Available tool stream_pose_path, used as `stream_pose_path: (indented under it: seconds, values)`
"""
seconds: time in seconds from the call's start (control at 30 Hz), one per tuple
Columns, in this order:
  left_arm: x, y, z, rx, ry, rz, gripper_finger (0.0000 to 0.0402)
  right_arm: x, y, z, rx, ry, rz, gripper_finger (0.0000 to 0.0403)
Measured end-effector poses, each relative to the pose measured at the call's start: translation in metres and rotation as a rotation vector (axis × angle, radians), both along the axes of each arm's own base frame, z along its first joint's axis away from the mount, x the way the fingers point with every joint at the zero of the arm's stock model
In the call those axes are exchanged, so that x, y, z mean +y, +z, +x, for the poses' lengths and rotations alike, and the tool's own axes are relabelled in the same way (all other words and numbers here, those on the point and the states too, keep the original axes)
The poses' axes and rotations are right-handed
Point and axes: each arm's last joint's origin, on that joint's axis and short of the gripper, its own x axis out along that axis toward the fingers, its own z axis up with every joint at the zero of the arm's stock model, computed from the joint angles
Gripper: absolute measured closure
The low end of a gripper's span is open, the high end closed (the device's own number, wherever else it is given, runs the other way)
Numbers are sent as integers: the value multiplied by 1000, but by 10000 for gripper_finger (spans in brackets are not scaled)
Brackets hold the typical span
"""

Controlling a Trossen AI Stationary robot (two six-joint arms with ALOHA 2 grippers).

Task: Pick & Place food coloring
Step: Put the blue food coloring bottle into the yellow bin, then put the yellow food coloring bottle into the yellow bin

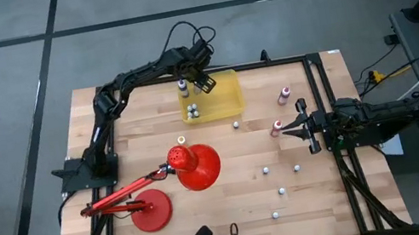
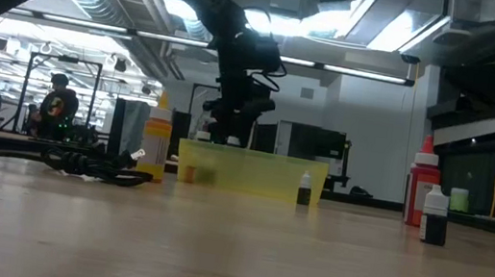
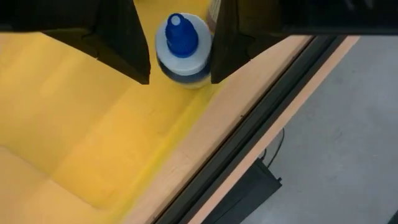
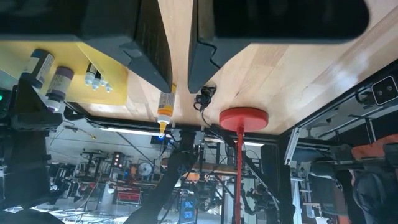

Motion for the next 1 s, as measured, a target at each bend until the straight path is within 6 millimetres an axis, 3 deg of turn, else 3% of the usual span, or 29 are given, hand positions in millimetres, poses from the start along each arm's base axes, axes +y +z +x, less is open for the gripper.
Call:
stream_pose_path:
  seconds: [0.23, 0.63, 0.8, 1.0]
  values:
    - [-1, 7, 0, -29, -8, -20, 221, 0, 0, 0, 0, 0, 0, 347]
    - [-3, 60, -18, -101, 53, 111, 192, 0, 0, 0, 0, 0, 0, 347]
    - [-22, 94, -27, -170, 95, 155, 163, 0, 0, 0, 0, 0, 0, 347]
    - [-64, 122, -42, -264, 152, 161, 129, 0, 0, 0, 1, 0, 0, 347]
